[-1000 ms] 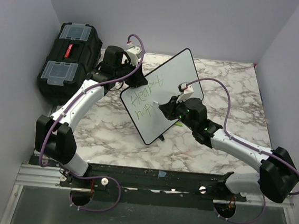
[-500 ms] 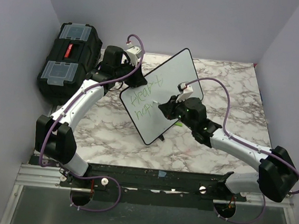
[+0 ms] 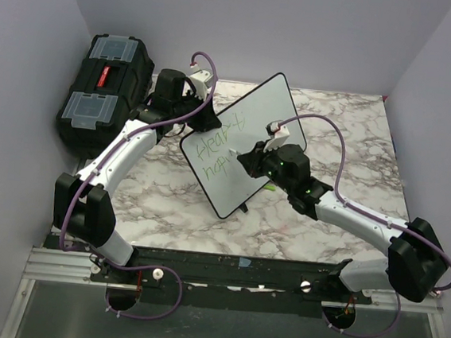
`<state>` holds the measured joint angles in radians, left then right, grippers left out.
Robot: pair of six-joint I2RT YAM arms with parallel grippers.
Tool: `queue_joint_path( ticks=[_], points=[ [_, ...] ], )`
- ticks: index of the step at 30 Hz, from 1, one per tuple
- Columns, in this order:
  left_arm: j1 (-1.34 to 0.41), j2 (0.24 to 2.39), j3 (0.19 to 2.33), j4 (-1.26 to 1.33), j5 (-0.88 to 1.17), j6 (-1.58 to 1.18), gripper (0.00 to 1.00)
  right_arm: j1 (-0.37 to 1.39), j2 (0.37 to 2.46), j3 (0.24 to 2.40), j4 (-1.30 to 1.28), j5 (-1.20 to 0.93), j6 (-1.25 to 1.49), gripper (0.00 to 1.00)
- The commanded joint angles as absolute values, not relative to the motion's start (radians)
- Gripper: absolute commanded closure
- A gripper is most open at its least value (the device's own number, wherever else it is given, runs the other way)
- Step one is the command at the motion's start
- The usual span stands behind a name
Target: Write a sentence on the whiteboard
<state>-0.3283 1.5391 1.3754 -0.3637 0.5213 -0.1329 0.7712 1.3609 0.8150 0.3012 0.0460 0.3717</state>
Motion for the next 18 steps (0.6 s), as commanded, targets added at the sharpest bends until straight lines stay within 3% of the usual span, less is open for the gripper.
queue_joint_path(
  ticks=[1,9,18],
  points=[
    [-0.356,1.557,1.344,-0.436,0.485,-0.020,1.00,0.775,1.407,0.816,0.262,-0.027,0.351,0.99],
    [-0.356,1.554,1.341,-0.433,0.492,-0.023,1.00,0.775,1.394,0.777,0.243,-0.098,0.352,0.99],
    [-0.356,1.538,1.335,-0.433,0.497,-0.028,1.00,0.775,1.393,0.766,0.169,0.045,0.358,0.99]
  ],
)
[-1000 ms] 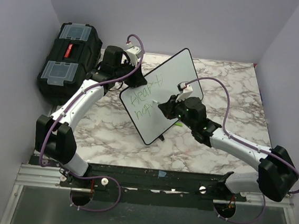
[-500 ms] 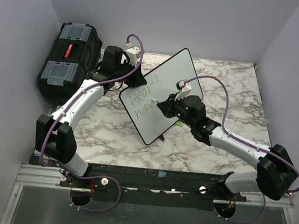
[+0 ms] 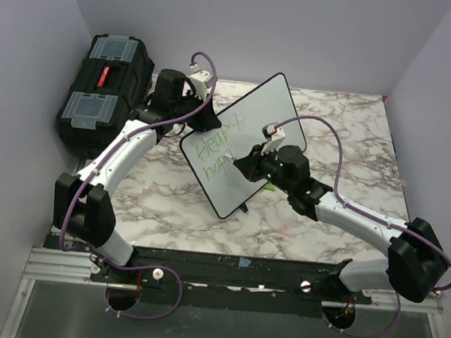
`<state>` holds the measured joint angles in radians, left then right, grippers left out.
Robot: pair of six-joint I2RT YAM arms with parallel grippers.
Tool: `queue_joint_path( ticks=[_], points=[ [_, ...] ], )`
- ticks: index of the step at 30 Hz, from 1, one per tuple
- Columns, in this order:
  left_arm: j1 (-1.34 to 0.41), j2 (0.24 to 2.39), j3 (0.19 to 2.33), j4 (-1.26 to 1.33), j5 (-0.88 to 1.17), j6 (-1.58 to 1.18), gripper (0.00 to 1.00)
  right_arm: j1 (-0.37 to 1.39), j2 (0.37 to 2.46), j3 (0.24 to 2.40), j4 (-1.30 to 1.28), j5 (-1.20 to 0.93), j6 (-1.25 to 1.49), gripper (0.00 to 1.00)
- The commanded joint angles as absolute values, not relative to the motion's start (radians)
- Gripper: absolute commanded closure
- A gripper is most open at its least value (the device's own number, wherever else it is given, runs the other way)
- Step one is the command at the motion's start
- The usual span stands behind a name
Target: Write a sentence on the whiteboard
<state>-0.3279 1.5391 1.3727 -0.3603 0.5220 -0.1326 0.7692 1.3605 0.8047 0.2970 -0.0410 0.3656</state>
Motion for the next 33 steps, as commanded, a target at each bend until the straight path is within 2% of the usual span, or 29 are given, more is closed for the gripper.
queue_joint_path(
  ticks=[1,14,33],
  points=[
    [-0.356,1.537,1.334,-0.432,0.498,-0.028,1.00,0.775,1.391,0.764,0.164,0.058,0.361,0.99],
    [-0.356,1.532,1.330,-0.434,0.502,-0.032,1.00,0.775,1.383,0.789,0.089,0.216,0.388,0.99],
    [-0.355,1.527,1.325,-0.429,0.502,-0.036,1.00,0.776,1.410,0.803,0.068,-0.040,0.349,0.99]
  ],
)
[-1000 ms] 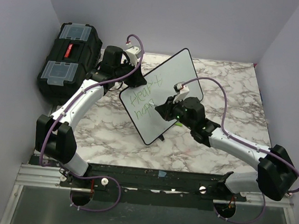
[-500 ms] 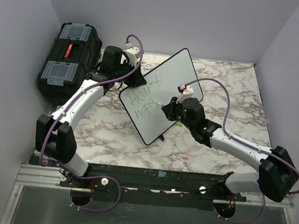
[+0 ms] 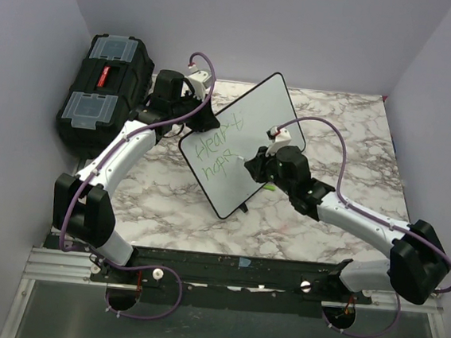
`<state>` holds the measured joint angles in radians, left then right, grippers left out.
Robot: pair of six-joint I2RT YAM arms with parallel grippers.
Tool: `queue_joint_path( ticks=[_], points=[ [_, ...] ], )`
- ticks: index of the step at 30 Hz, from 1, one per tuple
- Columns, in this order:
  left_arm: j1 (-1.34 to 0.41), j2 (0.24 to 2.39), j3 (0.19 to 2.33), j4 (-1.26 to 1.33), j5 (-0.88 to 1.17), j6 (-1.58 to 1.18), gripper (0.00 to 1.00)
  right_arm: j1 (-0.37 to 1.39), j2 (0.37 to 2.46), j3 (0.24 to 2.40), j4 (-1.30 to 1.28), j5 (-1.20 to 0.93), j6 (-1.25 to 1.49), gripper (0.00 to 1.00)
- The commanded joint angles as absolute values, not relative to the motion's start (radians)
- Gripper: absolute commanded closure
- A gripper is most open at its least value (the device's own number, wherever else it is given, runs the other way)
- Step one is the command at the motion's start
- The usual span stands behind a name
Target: Write a sentence on the whiteboard
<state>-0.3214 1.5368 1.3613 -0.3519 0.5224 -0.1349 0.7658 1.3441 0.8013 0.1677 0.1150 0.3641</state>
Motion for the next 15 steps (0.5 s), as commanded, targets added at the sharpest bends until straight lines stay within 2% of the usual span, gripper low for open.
queue_joint_path(
  ticks=[1,8,15],
  points=[
    [-0.356,1.526,1.325,-0.429,0.502,-0.035,1.00,0.775,1.407,0.805,0.073,-0.054,0.346,0.99],
    [-0.356,1.526,1.323,-0.428,0.501,-0.035,1.00,0.774,1.332,0.798,0.118,-0.083,0.345,0.99],
    [-0.356,1.531,1.326,-0.427,0.500,-0.035,1.00,0.775,1.199,0.738,0.219,0.080,0.380,0.99]
  ],
)
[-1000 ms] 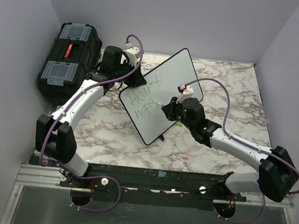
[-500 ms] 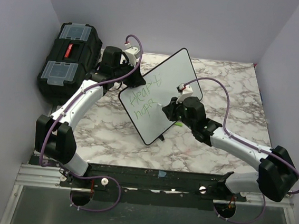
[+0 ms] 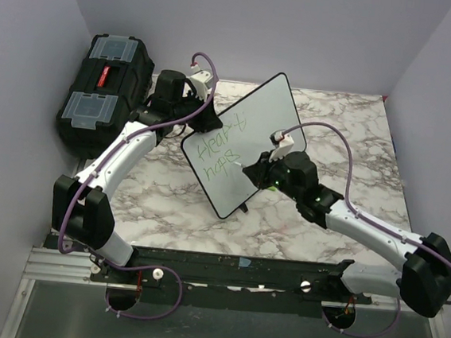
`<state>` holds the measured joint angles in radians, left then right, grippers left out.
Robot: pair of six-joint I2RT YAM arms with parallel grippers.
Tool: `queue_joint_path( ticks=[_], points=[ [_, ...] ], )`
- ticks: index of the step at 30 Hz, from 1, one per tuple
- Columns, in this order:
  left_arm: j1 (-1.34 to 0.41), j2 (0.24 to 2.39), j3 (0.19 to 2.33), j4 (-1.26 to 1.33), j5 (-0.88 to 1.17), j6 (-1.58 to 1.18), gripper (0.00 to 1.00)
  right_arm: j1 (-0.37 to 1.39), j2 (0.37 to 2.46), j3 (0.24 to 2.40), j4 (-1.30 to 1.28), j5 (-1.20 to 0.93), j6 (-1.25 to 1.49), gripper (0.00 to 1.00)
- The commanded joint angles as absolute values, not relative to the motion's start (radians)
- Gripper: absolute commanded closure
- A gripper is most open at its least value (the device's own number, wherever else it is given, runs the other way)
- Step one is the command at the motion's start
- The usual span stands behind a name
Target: Write a sentence on the whiteboard
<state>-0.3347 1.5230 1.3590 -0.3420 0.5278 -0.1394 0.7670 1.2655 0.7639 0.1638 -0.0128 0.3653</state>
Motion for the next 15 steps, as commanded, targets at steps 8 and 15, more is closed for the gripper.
queue_joint_path(
  ticks=[8,15],
  points=[
    [-0.356,1.526,1.324,-0.427,0.500,-0.035,1.00,0.768,1.256,0.811,0.191,0.222,0.382,0.99],
    [-0.356,1.520,1.322,-0.428,0.502,-0.034,1.00,0.744,1.316,0.890,0.190,0.224,0.364,0.99]
  ],
)
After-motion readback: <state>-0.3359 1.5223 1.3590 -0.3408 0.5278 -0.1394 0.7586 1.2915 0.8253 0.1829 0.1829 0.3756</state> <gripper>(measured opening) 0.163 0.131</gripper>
